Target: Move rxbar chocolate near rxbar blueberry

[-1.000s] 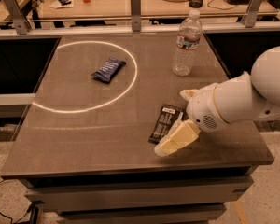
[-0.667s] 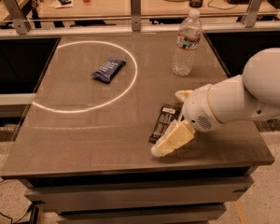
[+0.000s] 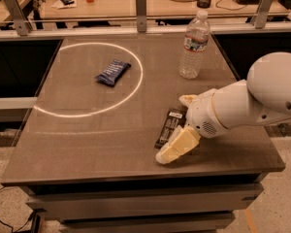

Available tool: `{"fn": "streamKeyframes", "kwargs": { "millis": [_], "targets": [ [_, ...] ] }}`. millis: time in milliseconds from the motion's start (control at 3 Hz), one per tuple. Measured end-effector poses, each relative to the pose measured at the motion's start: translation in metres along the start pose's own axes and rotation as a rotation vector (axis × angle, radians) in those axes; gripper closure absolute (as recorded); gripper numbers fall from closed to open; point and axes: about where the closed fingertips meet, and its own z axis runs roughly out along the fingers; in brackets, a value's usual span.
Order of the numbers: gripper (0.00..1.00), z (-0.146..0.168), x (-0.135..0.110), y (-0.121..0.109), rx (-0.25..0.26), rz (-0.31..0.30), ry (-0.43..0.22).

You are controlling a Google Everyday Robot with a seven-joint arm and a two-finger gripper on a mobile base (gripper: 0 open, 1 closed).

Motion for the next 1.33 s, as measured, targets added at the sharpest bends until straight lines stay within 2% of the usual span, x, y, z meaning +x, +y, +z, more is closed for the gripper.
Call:
{"fn": "streamKeyframes", "kwargs": {
  "millis": [333, 1333],
  "targets": [
    [0.19, 0.0022, 0.0032, -0.0008, -0.002, -0.006, 0.006],
    [0.89, -0.0019, -0.0017, -0.0014, -0.007, -0.012, 0.006]
  ]
}}
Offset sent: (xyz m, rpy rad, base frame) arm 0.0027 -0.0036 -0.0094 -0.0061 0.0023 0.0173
